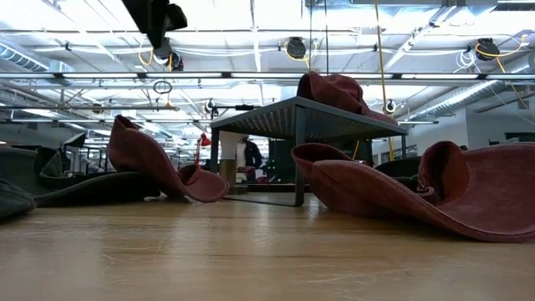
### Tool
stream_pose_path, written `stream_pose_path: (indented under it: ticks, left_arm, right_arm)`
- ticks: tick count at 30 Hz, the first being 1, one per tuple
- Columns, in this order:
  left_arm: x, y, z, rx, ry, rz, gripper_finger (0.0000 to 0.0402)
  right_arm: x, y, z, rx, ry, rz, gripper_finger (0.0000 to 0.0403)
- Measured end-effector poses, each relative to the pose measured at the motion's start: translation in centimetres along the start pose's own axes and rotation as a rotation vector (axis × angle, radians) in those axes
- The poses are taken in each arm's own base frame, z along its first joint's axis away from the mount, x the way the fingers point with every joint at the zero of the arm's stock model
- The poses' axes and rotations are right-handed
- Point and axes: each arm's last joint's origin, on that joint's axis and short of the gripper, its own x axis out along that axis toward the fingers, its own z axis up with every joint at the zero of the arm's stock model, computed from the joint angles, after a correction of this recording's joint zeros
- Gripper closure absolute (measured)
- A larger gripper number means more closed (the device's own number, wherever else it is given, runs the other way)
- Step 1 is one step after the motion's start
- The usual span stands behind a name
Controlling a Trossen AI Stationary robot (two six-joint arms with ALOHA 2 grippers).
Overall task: Pick & Place hat
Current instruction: Stack the left red cap on top of the red cap on the shelf
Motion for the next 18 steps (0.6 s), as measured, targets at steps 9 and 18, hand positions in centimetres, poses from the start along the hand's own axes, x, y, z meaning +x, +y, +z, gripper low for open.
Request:
stream_pose_path:
  ticks: [9, 18]
  left_arm:
    - [0.06, -0.61, -0.23, 0.275, 0.036, 0.030, 0.0220]
    - [0.32, -0.62, -0.06, 0.318, 0.043, 0.015, 0.0186]
  right_arm:
    - [0.00, 0.00, 0.00, 0.000, 0.000, 0.000, 0.0232]
    - [0.00, 0.00, 0.00, 0.000, 0.000, -0.001, 0.0232]
